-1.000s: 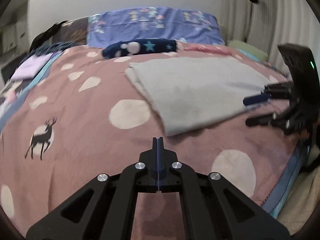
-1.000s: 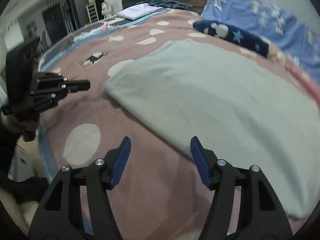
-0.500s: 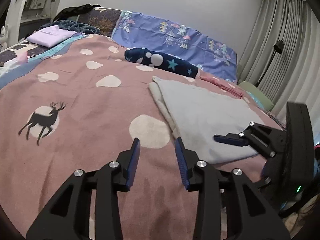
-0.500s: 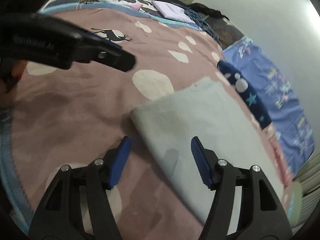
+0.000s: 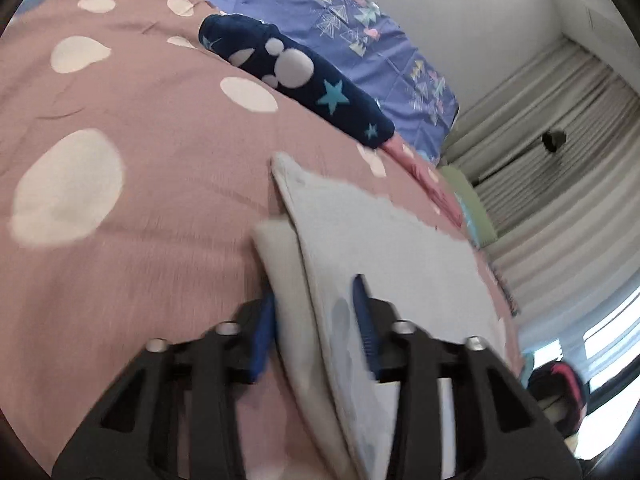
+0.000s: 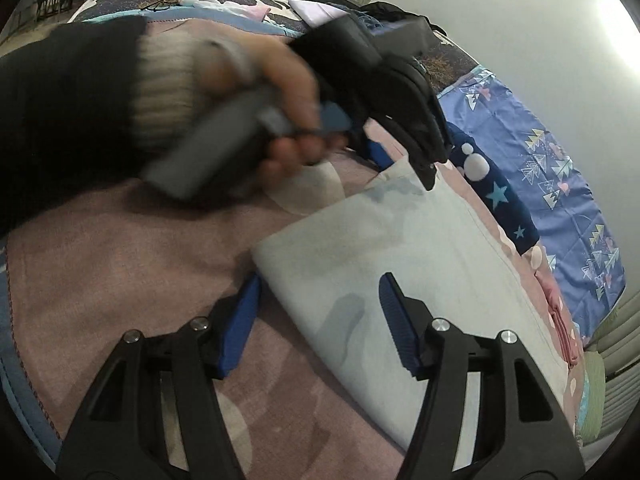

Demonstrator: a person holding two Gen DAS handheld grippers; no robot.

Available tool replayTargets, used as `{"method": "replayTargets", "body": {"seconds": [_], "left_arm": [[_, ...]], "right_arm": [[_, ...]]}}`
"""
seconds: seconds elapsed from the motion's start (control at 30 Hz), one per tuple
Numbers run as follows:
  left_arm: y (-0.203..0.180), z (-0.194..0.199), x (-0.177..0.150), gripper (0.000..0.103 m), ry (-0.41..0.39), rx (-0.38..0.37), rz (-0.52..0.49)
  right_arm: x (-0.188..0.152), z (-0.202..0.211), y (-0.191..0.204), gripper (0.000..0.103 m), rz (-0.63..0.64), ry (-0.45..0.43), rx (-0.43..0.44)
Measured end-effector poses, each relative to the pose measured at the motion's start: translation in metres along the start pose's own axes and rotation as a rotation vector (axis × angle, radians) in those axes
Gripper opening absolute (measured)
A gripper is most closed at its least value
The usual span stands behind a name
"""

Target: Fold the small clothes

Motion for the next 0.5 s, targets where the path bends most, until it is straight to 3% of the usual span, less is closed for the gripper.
{"method": "replayTargets", "body": {"seconds": [0.03,0.1,0.2,0.23,0.4,0.5], "left_arm": [[0.004,-0.005,0.005,0.006,-0.008,-0.038,0.047],[0.009,-0.004,0.008,0.006,-0.037,-0.095,0.102],[0.01,0.007,0.01,0.005,-0.091,-0.152,0.133],[0.009,0.008,0.011,0.005,-0.098,-0.144,0.127],[0.011,0.005,0.01,0.005,-0.093,-0.112,0.121],[0.015,0.005,0.009,0.005,-0.089,-0.094,0.119]], "right_arm": [[0.002,-0.002,0.0,0.057,0.001,-0.003,-0.004],[0.006,-0.006,0.0,0.046,0.002,-0.008,-0.012],[0.013,-0.019,-0.003,0.005,0.021,-0.021,-0.086],[0.014,-0.025,-0.004,0.005,0.031,-0.01,-0.113],[0.025,-0.001,0.002,0.003,0.047,-0.082,-0.078],[0.019,-0.006,0.004,0.002,0.028,-0.067,-0.05]]}}
Point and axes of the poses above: each gripper's, at about its wrist camera, not at the fingertips, and z roughly against the way its jaws point, y to its left, x to its top, the point moved 10 cm from there along -z, roughly the way its jaws point, and after that the axes turned 3 degrees about -x, right-handed, at the moved point
